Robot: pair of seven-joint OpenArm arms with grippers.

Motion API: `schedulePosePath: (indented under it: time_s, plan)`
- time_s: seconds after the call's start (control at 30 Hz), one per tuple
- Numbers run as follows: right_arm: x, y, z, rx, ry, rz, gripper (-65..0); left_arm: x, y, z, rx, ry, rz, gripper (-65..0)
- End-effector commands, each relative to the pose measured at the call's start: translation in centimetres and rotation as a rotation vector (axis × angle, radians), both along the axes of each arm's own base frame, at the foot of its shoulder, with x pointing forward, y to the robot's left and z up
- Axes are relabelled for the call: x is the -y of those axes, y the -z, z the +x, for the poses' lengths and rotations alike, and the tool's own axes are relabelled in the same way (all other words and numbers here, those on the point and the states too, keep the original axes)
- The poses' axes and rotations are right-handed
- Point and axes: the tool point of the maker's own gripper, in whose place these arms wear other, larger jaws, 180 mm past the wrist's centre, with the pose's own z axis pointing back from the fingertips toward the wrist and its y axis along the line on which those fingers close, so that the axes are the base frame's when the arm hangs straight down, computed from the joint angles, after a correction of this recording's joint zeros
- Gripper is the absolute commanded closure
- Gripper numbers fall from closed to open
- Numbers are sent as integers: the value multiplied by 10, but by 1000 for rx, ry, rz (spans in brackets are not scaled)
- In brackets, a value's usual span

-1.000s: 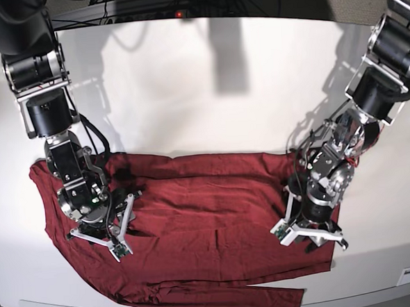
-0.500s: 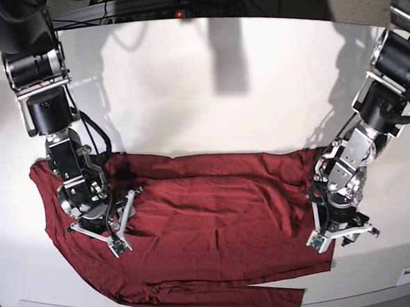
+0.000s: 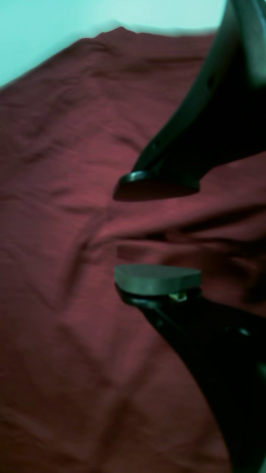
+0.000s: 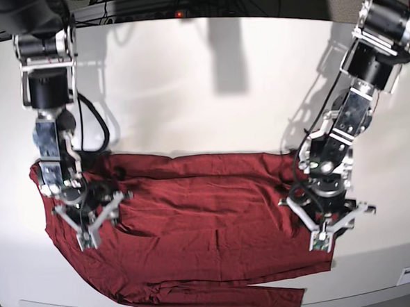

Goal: Fold the T-shirt properly
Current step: 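Grasp the folded edge of the shirt with both grippers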

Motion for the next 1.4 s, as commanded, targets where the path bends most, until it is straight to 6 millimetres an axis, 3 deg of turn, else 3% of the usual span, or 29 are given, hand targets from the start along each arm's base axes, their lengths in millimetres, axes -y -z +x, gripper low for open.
schedulePosePath:
  time_s: [0.0, 0.17, 0.3, 0.4, 0.63, 0.93, 1.2, 1.37]
  plan:
    - [0, -23, 7, 82, -13, 19, -280, -5, -14, 5, 41, -12, -25, -225]
    - [2, -13, -25, 107, -16, 19, -280, -18, 31, -23, -64, -61, -194, -225]
    - [4, -11, -28, 110, -20, 0, -280, -18, 46, -37, -83, -70, -262, -225]
    - [3, -14, -26, 119, -20, 1, -280, -17, 46, -41, -73, -68, -269, -225]
    - [3, -19, -22, 145, -19, 4, -280, 16, 10, -57, 10, 62, -312, -225]
    - [2, -30, -10, 160, -17, 6, -280, 16, 33, -56, -56, 77, -311, -225]
    - [9, 8, -25, 37, 9, 15, -280, 6, 76, -66, -189, 39, -305, -225]
    - [12, 27, -33, -15, 22, 23, -280, 4, 85, -72, -212, 31, -296, -225]
